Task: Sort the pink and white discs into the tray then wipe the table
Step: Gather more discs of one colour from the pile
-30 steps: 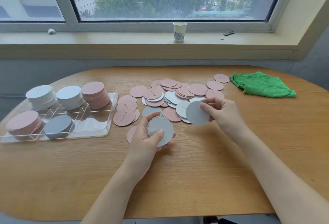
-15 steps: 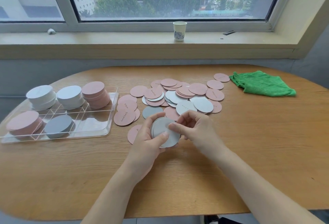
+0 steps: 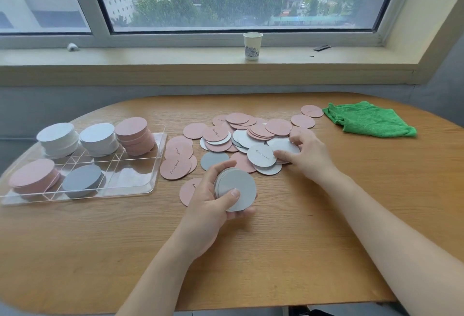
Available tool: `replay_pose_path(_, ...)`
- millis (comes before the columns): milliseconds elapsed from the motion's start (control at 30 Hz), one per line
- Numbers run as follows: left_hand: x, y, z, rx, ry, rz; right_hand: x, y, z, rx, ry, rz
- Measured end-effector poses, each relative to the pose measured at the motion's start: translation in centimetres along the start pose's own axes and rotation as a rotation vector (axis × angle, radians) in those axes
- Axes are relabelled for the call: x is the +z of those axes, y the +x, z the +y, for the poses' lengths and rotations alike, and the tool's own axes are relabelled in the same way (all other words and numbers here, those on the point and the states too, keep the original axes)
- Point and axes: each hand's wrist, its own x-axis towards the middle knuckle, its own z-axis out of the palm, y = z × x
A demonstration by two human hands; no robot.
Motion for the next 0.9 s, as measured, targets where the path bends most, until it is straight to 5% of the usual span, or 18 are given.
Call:
replay_pose_path(333, -0.1, 0.1, 0.0, 0.028, 0.033, 0.023, -1.4, -2.0, -0.2, 0.022, 0.148, 0.060)
replay_pose_path(633, -0.1, 0.3, 0.3, 0.030, -0.015, 0.133, -1.9, -7.4, -3.1, 0.072, 0.854, -0.191)
replay_pose_path(900, 0.2, -0.3, 0.9, 0.020, -0.065, 0.075, 0.9, -9.9, -6.3, -0.028, 0.766, -0.333)
